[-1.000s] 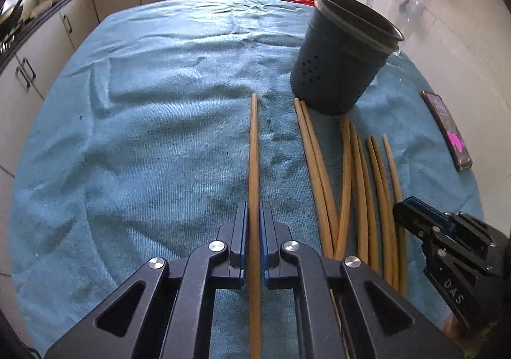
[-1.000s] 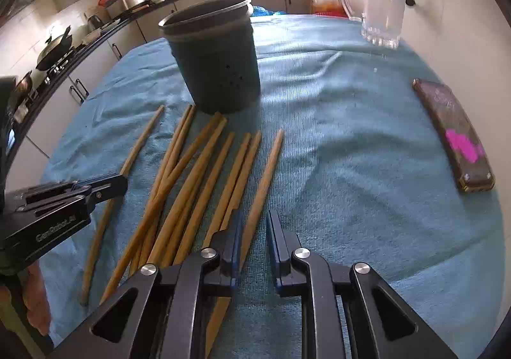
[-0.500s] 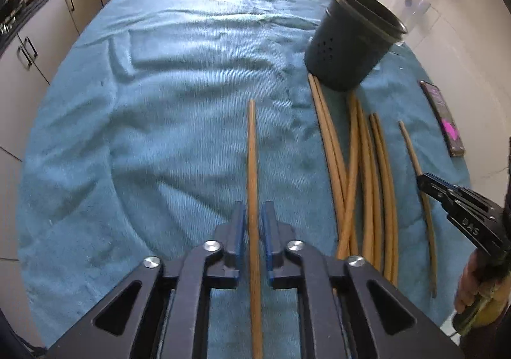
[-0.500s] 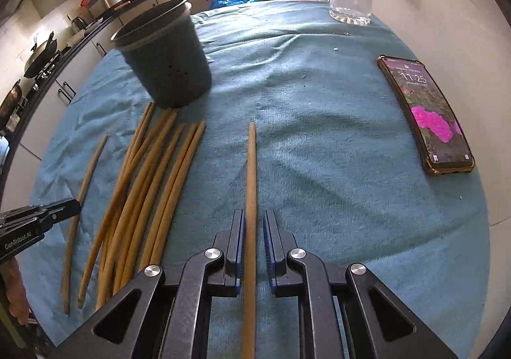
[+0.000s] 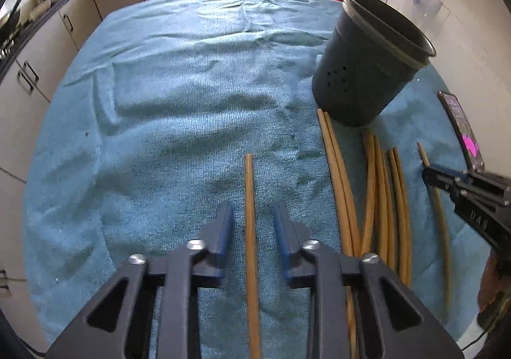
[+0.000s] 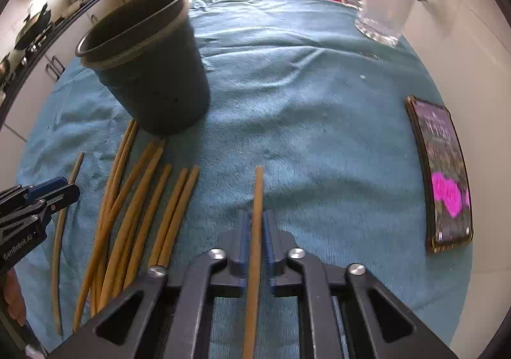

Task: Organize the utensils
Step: 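Lift both held chopsticks and carry them above the black cup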

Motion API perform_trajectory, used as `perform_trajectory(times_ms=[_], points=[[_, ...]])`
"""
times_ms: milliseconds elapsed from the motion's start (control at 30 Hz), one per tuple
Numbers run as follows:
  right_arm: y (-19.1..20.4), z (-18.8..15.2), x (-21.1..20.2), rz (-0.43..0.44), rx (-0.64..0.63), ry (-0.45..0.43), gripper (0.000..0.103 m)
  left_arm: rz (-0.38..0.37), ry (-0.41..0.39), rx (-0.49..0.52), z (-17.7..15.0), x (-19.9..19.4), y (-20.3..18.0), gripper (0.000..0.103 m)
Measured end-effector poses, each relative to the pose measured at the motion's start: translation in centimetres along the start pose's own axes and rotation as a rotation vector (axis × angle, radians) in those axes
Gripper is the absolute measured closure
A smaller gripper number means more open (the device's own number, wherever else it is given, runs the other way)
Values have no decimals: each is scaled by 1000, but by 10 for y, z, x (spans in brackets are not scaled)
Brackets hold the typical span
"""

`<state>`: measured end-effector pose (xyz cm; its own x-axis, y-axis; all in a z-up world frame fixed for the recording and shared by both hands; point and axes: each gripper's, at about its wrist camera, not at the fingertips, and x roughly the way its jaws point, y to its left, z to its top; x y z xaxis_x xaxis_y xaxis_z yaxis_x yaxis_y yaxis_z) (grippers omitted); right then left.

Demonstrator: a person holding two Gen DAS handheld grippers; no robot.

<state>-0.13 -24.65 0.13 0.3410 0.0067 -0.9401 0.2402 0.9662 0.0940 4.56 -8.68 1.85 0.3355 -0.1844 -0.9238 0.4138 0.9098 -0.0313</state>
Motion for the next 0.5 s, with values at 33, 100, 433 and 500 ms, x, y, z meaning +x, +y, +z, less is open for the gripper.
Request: perform_trajectory(times_ms=[33,100,433,500], points=[[1,1,0,2,-7,-8,96,1,-5,2,-1,-1,1,97],[-1,0,-1,32,3,-22,96,-34,-5,-29,-2,-5,4,97],[3,-30,-97,124,25,-281,96,-74,-249,-23,-27,-119,7,97],[3,-37,-118,129,17,-335,96,-68,-307,-7,-37,-144,3,97]])
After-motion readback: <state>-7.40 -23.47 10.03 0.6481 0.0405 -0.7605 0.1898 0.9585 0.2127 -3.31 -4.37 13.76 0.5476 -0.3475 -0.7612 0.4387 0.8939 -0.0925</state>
